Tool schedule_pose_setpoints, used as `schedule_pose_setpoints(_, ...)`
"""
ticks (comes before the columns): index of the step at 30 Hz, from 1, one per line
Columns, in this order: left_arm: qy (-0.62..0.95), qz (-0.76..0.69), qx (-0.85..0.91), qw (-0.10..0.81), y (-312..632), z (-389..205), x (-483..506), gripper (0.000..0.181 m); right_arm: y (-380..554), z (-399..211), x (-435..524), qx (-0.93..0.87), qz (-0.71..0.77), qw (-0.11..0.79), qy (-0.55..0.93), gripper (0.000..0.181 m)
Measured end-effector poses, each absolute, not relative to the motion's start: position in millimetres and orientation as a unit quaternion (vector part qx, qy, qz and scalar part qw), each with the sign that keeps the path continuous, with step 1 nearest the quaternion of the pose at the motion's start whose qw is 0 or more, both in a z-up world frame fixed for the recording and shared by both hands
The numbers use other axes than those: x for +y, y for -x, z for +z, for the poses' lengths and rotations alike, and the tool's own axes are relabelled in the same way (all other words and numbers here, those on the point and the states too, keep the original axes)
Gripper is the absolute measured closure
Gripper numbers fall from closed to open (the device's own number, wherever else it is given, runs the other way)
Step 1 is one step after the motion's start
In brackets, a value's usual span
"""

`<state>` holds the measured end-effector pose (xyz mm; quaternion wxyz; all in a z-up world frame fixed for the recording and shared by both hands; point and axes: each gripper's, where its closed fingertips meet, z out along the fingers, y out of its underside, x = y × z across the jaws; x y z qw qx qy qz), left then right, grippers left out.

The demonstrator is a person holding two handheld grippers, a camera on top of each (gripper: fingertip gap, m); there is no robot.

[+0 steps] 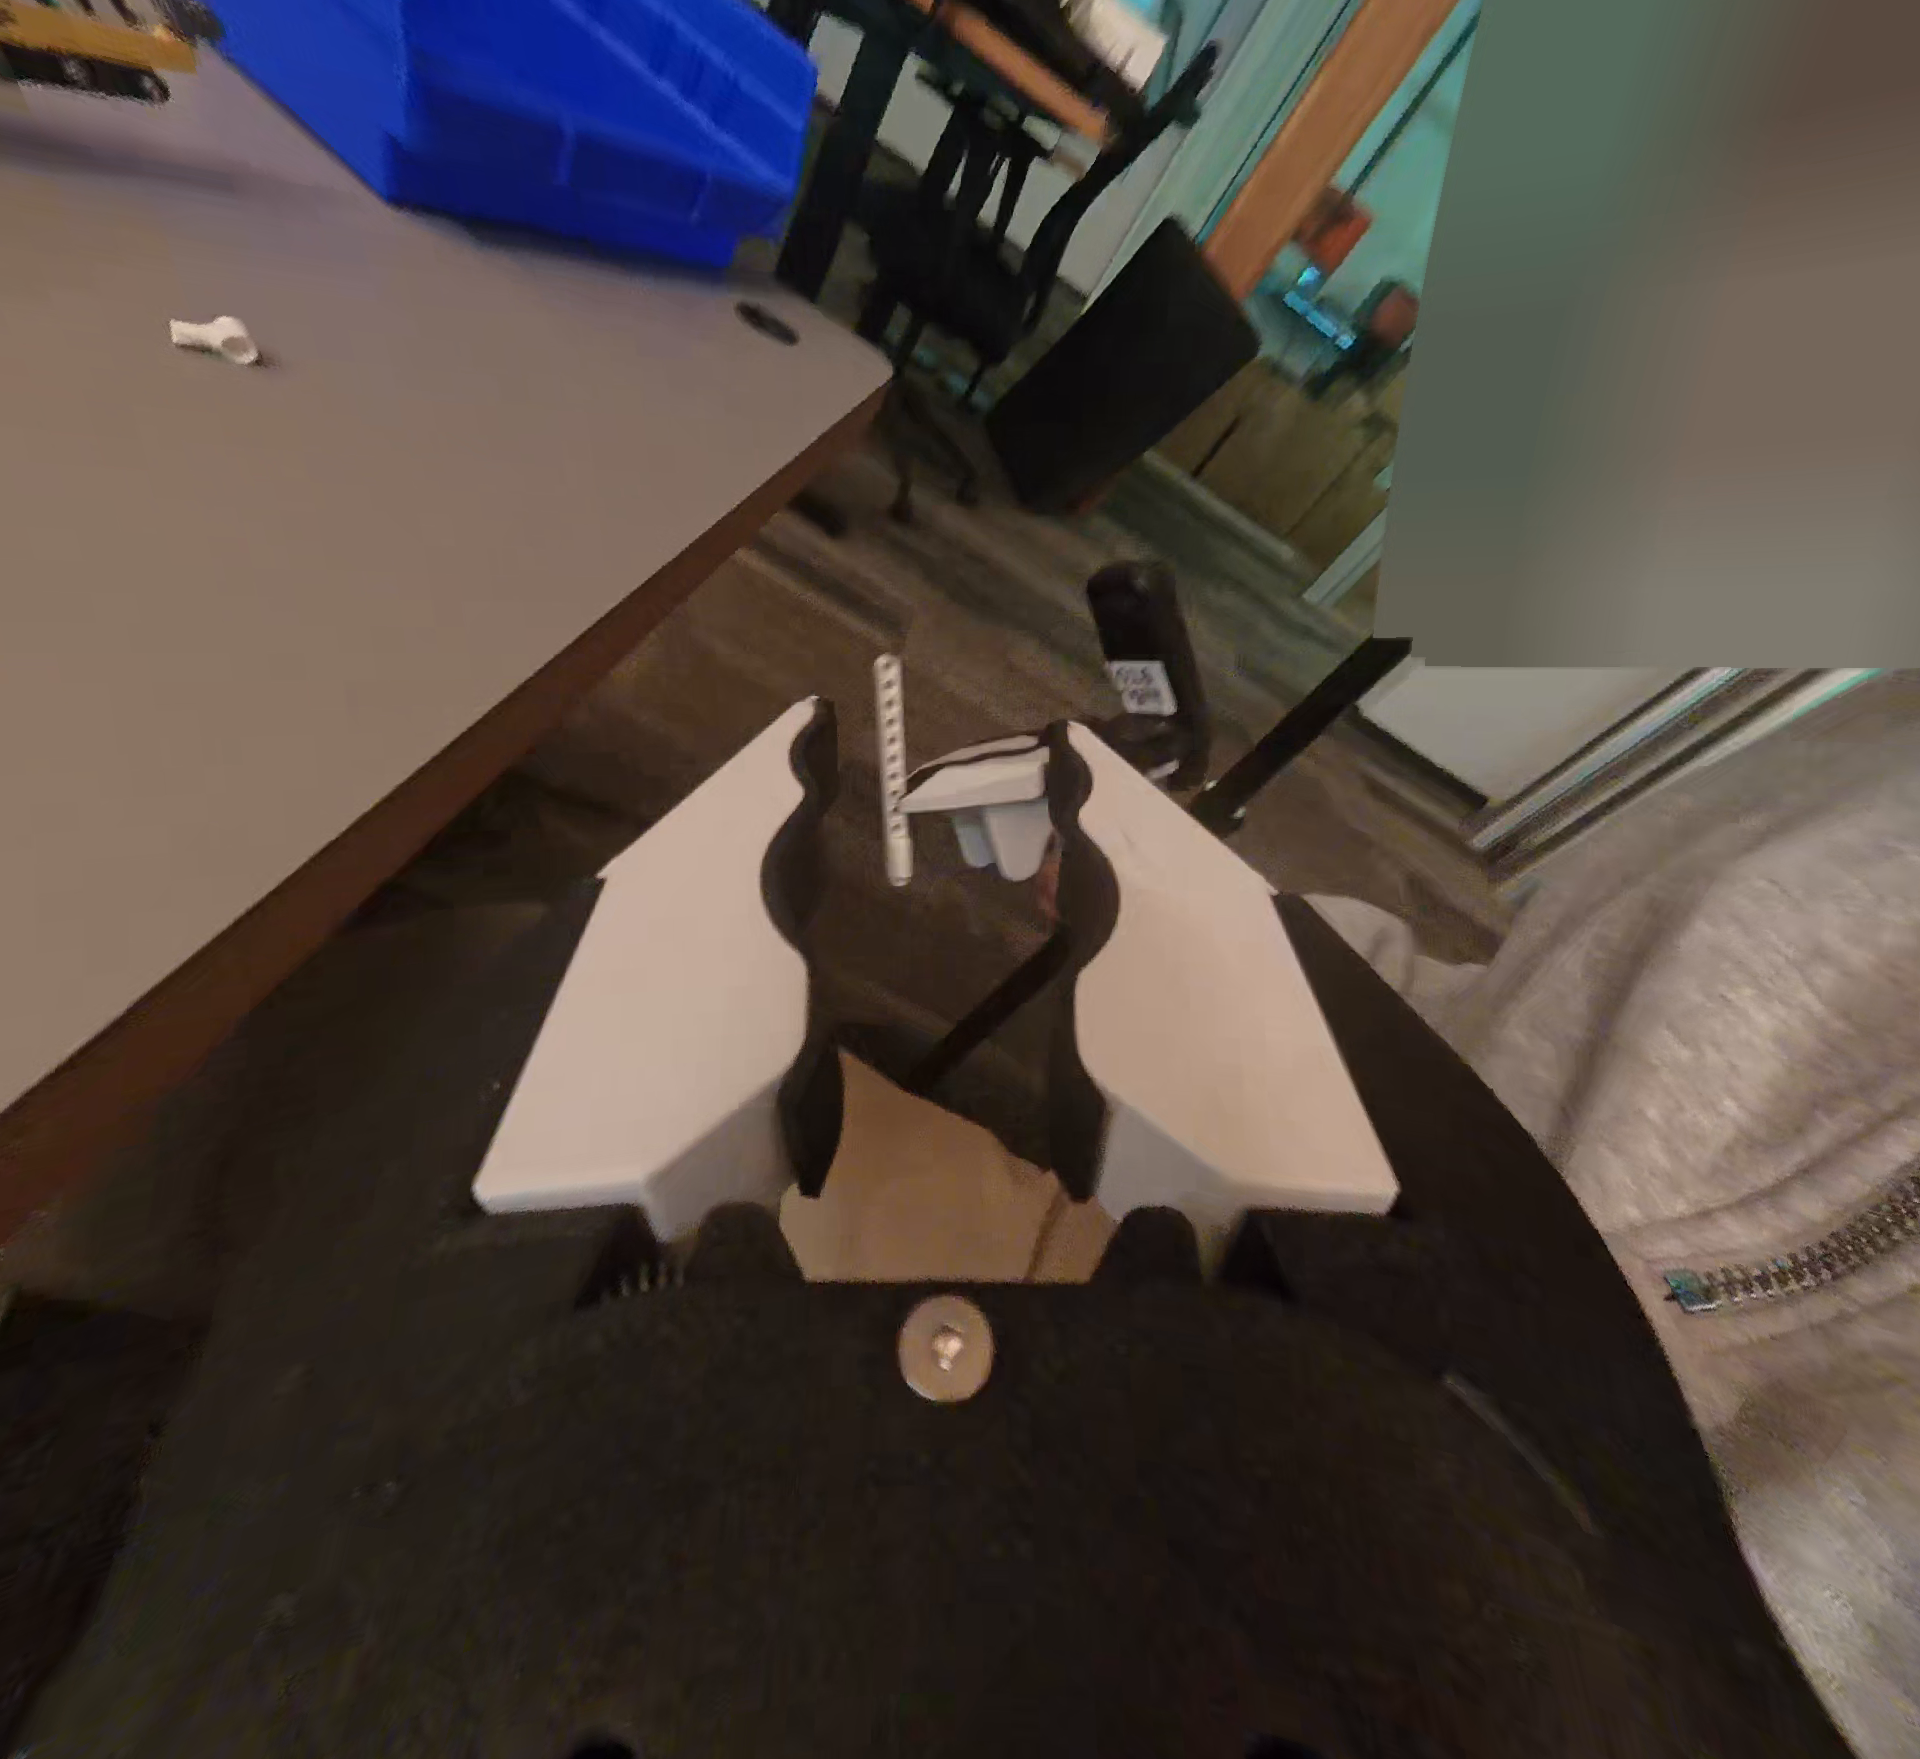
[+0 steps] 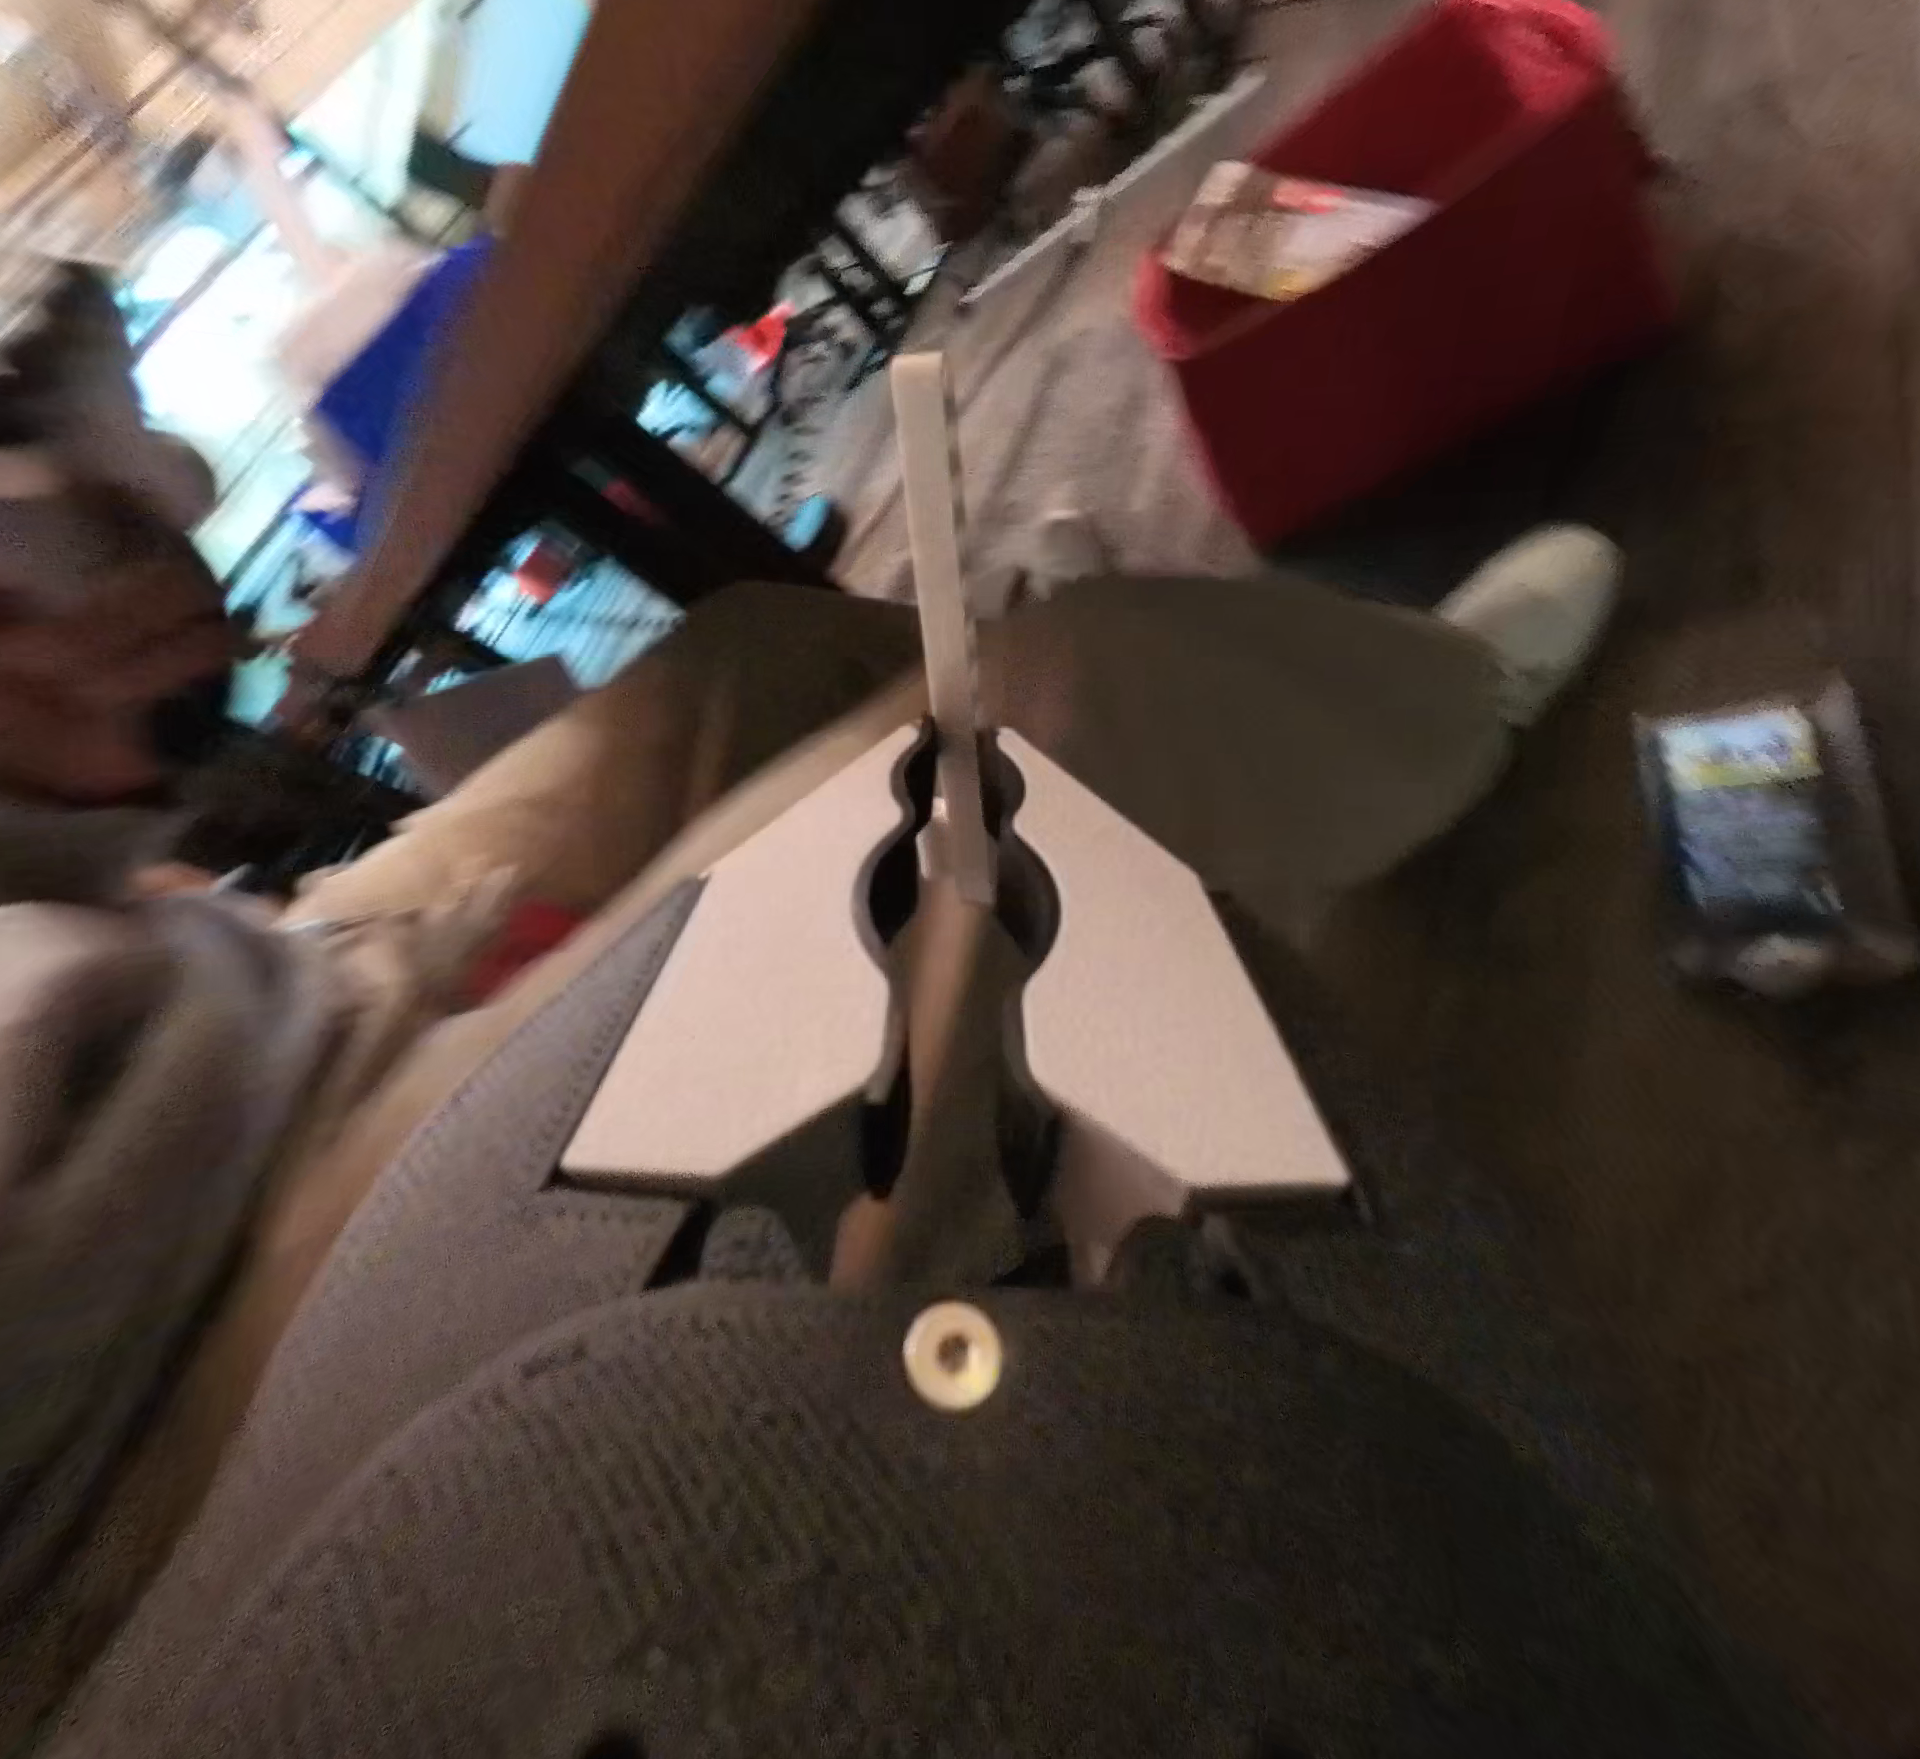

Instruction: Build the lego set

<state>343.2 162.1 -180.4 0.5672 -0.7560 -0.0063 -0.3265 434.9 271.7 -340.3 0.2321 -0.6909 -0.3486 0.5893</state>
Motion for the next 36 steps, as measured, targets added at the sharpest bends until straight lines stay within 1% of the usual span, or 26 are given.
schedule_pose_setpoints(3,0.721,-0.357,0.005,0.594,-341,-158,141,0.137,-418,-247,209,-0.423,0.625,0.192,0.627,0.175)
schedule_pose_setpoints(5,0.701,-0.379,0.023,0.604,-340,-145,124,0.133,-398,-211,162,-0.449,0.656,0.143,0.59,0.174)
schedule_pose_setpoints(7,0.687,-0.419,0.049,0.592,-340,-137,102,0.135,-371,-191,119,-0.454,0.691,0.106,0.553,0.175)
schedule_pose_setpoints(9,0.69,-0.447,0.056,0.567,-335,-142,77,0.134,-340,-182,89,-0.435,0.725,0.106,0.523,0.174)
schedule_pose_setpoints(14,0.701,-0.379,-0.014,0.604,-277,-169,27,0.135,-278,-166,96,-0.301,0.779,0.136,0.534,0.175)
schedule_pose_setpoints(16,0.704,-0.362,-0.041,0.61,-257,-182,15,0.134,-257,-171,106,-0.301,0.754,0.153,0.563,0.175)
schedule_pose_setpoints(18,0.695,-0.36,-0.057,0.62,-241,-183,10,0.134,-235,-188,116,-0.341,0.692,0.164,0.615,0.175)
schedule_pose_setpoints(22,0.676,-0.345,-0.077,0.647,-210,-179,14,0.134,-191,-175,129,-0.424,0.645,0.181,0.61,0.175)
schedule_pose_setpoints(23,0.676,-0.337,-0.08,0.651,-203,-180,16,0.135,-180,-181,137,-0.446,0.617,0.177,0.623,0.175)
schedule_pose_setpoints(24,0.681,-0.321,-0.078,0.654,-195,-180,20,0.135,-169,-189,144,-0.465,0.59,0.159,0.641,0.174)
schedule_pose_setpoints(25,0.688,-0.305,-0.068,0.655,-188,-180,25,0.135,-160,-197,148,-0.478,0.574,0.12,0.654,0.174)
schedule_pose_setpoints(28,0.691,-0.291,-0.047,0.66,-166,-170,41,0.135,-147,-220,147,-0.5,0.537,-0.04,0.678,0.174)
schedule_pose_setpoints(29,0.682,-0.3,-0.05,0.665,-157,-164,44,0.134,-146,-228,146,-0.511,0.516,-0.075,0.683,0.174)
schedule_pose_setpoints(32,0.65,-0.318,-0.07,0.687,-130,-144,51,0.135,-149,-241,147,-0.555,0.467,-0.12,0.678,0.175)
schedule_pose_setpoints(36,0.666,-0.28,-0.059,0.69,-109,-135,70,0.135,-147,-242,159,-0.574,0.453,-0.111,0.673,0.175)
